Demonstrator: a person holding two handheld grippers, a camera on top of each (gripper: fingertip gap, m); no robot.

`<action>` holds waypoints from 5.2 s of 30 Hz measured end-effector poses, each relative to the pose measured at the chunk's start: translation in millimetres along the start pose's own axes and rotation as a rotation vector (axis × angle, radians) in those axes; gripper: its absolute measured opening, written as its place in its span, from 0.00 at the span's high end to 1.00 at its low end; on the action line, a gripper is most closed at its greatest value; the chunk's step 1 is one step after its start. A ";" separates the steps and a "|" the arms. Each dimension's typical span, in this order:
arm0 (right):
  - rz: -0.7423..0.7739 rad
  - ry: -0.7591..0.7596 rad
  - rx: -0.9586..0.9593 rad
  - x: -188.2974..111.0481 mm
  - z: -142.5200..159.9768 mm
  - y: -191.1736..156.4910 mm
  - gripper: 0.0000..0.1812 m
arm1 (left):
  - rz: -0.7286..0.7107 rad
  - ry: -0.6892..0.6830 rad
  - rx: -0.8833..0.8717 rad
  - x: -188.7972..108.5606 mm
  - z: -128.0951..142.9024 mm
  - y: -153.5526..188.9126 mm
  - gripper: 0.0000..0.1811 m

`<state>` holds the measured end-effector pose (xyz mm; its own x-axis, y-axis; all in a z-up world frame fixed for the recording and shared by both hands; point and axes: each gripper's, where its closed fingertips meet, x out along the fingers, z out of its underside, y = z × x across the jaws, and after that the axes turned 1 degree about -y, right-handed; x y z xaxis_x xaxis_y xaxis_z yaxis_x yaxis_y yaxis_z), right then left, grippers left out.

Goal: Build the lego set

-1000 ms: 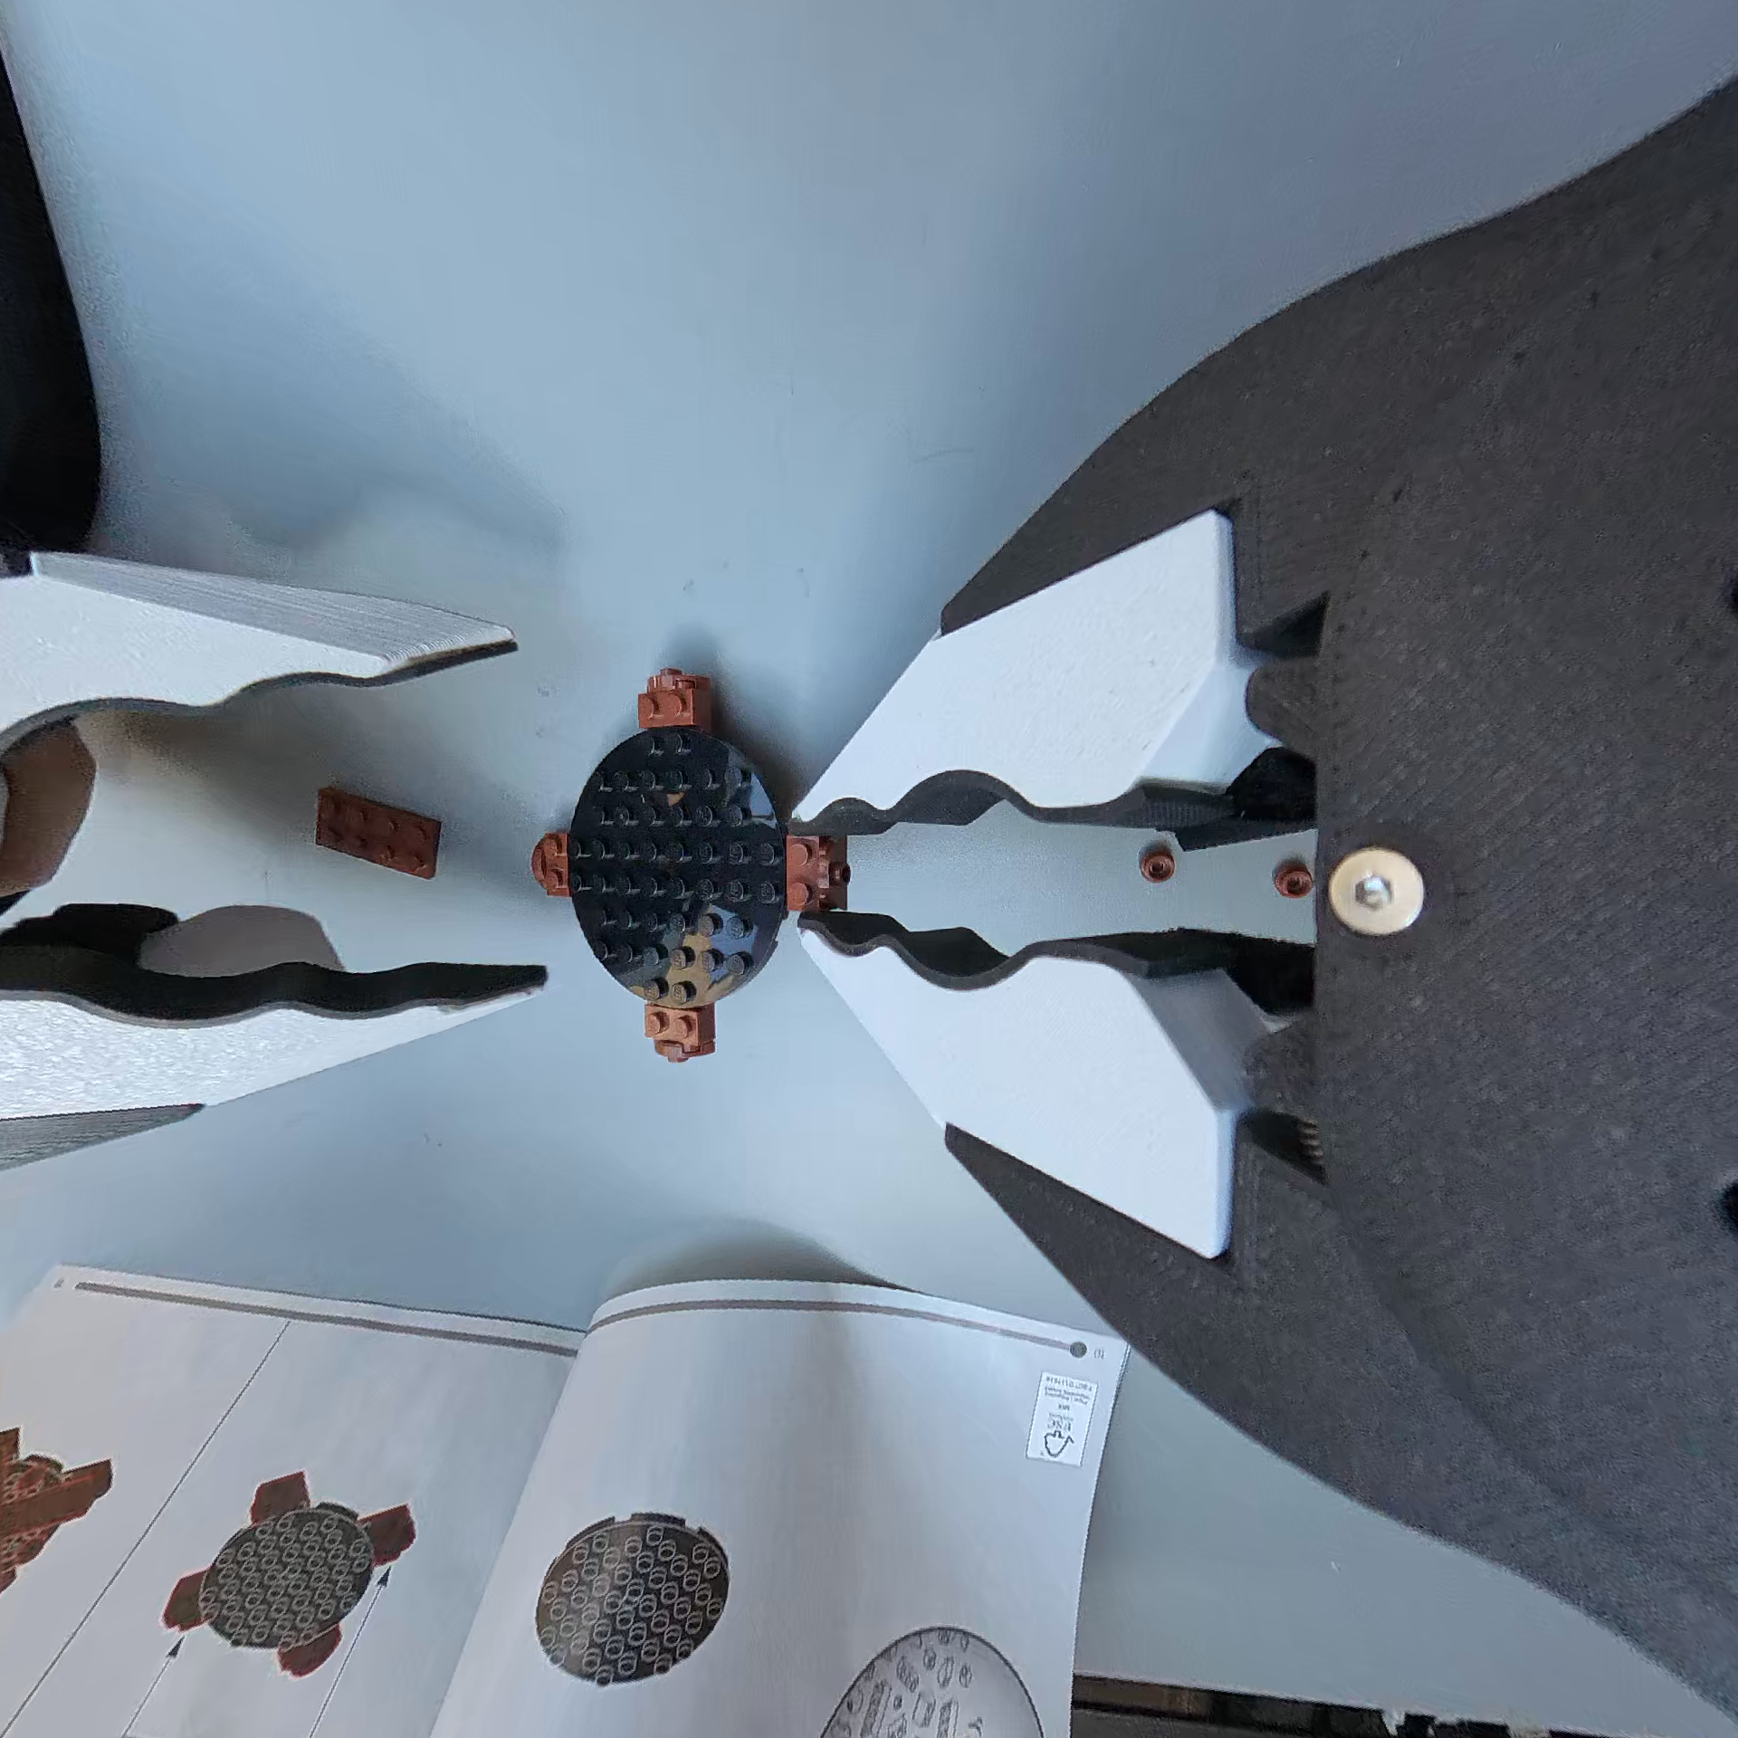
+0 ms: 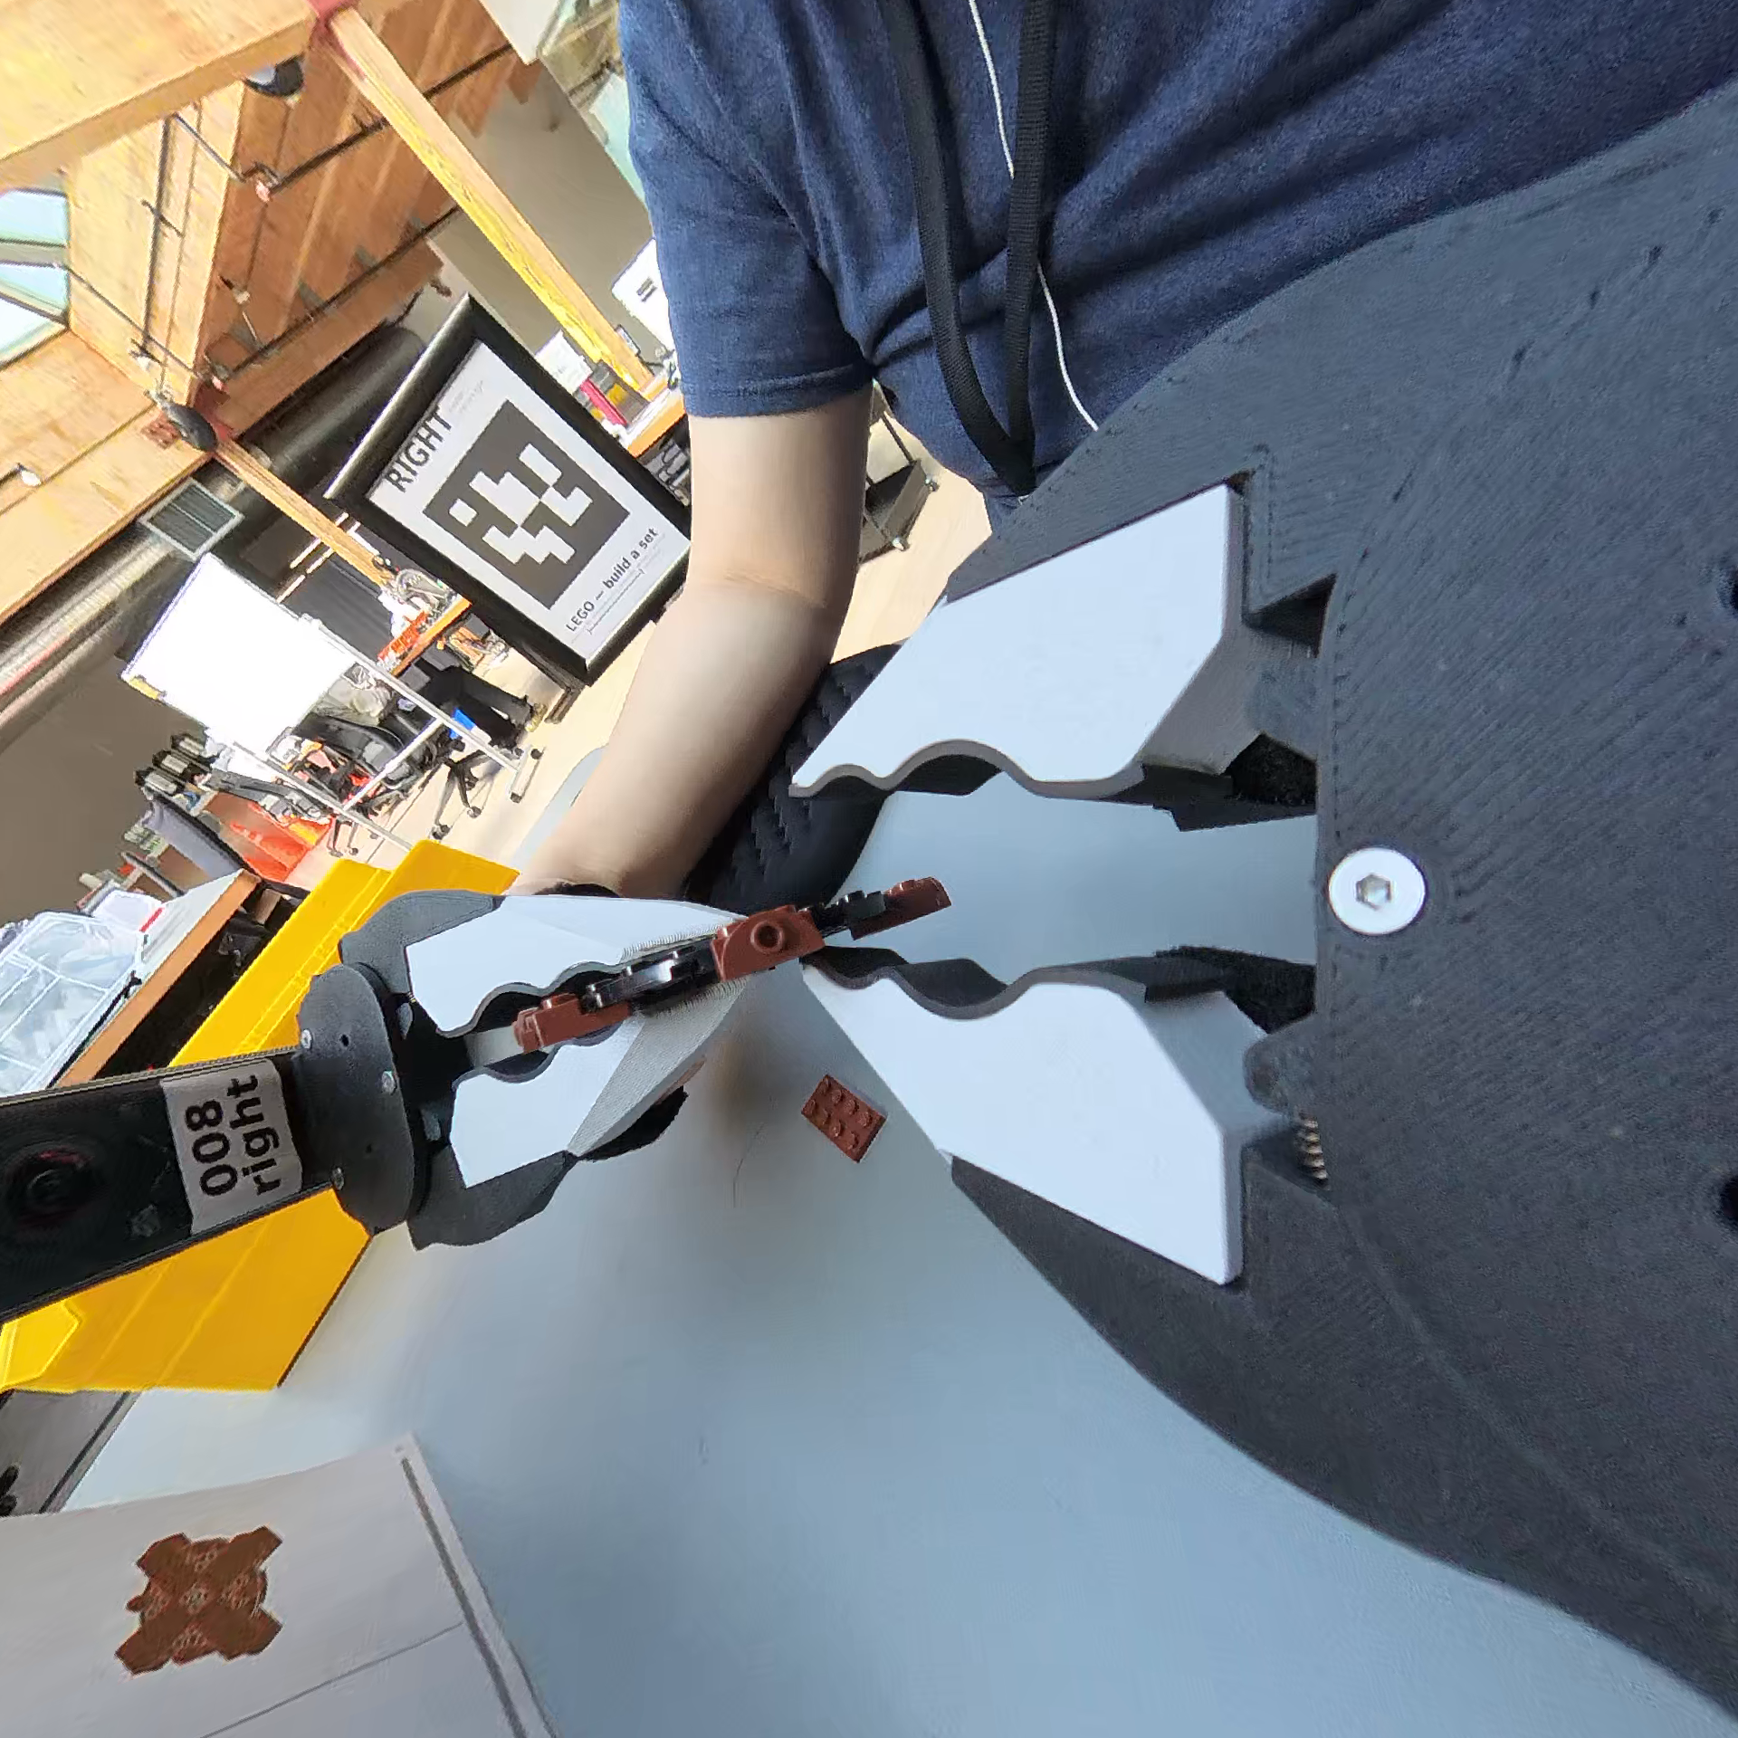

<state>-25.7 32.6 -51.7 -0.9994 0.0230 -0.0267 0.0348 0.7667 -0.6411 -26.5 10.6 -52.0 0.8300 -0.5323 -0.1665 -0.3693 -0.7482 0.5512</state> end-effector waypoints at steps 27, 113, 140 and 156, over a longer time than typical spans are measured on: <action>0.160 0.114 -0.107 -16.1 -22.8 9.2 0.78 | -0.070 0.109 -0.177 -8.2 -6.6 -29.3 0.99; 0.862 -0.378 -0.462 27.6 -55.9 49.6 0.85 | -0.081 0.249 -0.499 -29.8 -14.0 -49.7 0.99; 0.172 0.274 0.489 0.7 -7.2 39.9 0.96 | 0.022 0.206 -0.648 -13.0 0.6 -39.9 0.99; 0.028 0.307 0.614 -8.6 -6.2 34.4 0.97 | 0.018 0.178 -0.648 -15.7 -0.3 -36.5 0.79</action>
<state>-15.9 62.7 -68.8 -0.9512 0.2879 0.1111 -0.0333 0.2622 -0.9644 -26.0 46.4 -69.2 0.9029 -0.4273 -0.0461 -0.1041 -0.3215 0.9412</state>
